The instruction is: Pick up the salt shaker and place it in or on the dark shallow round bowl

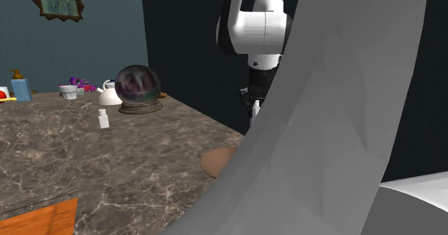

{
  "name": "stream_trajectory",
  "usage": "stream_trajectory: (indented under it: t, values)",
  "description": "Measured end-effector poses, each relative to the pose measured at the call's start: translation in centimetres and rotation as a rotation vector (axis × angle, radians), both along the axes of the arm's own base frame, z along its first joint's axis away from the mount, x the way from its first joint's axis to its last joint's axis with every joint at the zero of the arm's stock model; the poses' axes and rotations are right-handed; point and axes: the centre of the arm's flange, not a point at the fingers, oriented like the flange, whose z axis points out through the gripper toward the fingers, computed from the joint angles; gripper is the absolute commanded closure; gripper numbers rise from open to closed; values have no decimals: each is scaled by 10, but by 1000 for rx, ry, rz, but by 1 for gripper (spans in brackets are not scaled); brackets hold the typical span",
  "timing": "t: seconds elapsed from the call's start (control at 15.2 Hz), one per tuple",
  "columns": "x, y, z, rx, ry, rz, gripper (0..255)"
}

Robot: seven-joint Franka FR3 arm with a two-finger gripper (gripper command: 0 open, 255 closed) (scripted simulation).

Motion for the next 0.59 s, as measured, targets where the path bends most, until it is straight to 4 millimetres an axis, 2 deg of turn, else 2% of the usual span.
stream_trajectory:
  t: [0.4, 0.59]
  values:
    - [0, -1, 29, 0, 0, 0, 255]
    - [-17, 21, 34, 1, 0, 1, 255]
